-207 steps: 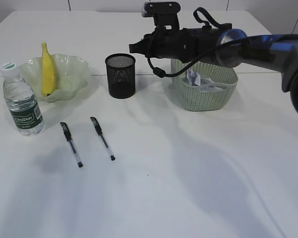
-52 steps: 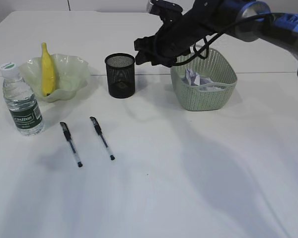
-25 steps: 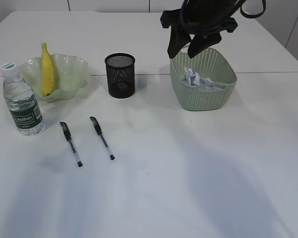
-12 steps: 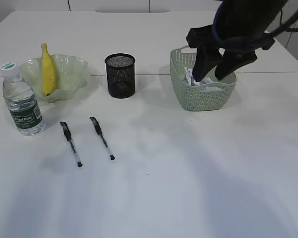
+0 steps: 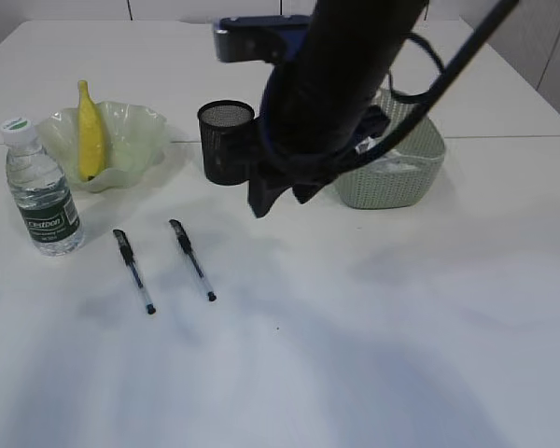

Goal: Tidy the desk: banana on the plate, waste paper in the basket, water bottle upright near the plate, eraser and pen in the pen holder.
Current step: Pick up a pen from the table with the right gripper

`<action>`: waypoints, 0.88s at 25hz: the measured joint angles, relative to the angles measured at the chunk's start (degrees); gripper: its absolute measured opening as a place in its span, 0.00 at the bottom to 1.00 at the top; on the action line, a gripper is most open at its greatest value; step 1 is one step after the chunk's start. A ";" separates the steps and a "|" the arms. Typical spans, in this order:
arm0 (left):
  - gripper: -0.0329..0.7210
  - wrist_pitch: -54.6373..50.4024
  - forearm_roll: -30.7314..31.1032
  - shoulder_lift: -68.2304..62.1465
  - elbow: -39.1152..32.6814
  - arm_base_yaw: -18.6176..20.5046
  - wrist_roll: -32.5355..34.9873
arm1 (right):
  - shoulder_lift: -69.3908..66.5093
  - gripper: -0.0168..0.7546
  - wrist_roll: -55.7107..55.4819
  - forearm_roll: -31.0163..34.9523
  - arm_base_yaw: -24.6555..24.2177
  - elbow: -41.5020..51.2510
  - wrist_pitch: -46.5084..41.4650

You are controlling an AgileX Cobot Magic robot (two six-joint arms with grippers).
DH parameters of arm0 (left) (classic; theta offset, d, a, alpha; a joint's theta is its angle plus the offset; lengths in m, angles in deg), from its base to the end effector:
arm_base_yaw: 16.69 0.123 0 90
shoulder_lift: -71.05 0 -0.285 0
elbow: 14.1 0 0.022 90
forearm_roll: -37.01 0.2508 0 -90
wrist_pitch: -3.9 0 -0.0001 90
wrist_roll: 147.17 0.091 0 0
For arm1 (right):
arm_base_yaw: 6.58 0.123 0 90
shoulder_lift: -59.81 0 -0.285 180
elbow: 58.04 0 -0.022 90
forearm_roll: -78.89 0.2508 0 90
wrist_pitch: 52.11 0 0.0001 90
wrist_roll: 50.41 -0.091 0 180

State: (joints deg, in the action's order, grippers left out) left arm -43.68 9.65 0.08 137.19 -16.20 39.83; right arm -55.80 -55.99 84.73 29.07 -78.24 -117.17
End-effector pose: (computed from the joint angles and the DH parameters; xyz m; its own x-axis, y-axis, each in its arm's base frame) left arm 0.2087 -0.0291 0.3028 -0.8300 -0.2066 -0.5182 0.0164 0.9195 -0.3928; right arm 0.3245 0.2431 0.2929 -0.8426 -0.4327 -0.3207 -0.4924 0.8601 0.1331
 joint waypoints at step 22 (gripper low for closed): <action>0.58 -1.11 0.00 0.00 0.00 0.00 0.00 | -31.35 0.45 -3.09 4.73 1.45 -37.86 -5.79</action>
State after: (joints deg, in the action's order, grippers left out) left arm -44.80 9.65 0.08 137.19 -16.20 39.83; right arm -87.15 -59.08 89.46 30.53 -116.10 -122.95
